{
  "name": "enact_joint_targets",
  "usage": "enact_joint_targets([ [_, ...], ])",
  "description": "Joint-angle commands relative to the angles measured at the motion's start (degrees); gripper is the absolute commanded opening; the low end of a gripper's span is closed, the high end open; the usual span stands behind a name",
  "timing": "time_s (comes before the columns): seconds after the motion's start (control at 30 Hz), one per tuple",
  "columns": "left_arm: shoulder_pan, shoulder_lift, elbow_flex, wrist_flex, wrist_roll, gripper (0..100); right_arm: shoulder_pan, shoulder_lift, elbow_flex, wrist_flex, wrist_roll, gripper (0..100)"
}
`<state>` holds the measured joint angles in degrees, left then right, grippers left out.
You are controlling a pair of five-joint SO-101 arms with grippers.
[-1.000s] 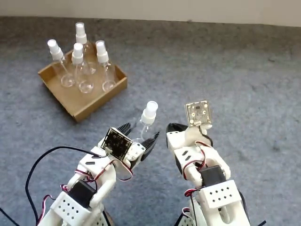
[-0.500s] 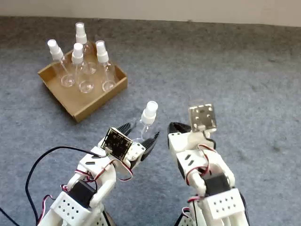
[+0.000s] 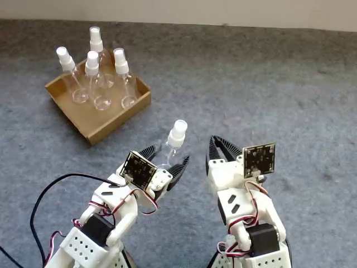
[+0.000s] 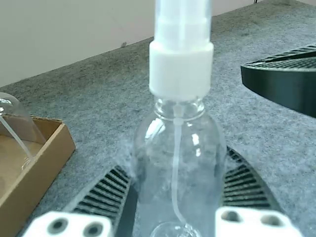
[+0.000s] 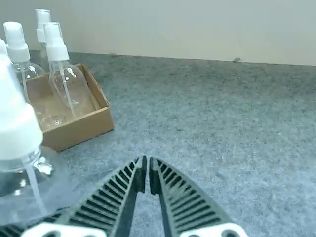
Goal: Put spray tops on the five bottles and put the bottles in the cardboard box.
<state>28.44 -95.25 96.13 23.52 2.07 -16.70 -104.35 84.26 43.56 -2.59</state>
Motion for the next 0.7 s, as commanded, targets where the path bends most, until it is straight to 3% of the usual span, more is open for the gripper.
enact_joint_targets([
  [0.0, -0.6, -1.7, 1.5, -1.7, 0.4, 6, 0.8, -0.7, -0.5, 0.1, 0.6, 0.5],
  [0.47, -0.6, -1.7, 1.5, -3.6, 0.4, 6, 0.8, -0.8, -0.4, -0.1, 0.2, 0.5],
  [0.67, -0.7, -1.7, 1.5, -6.2, 0.4, 6, 0.7, -0.9, 8.8, -12.8, 0.2, 0.5],
])
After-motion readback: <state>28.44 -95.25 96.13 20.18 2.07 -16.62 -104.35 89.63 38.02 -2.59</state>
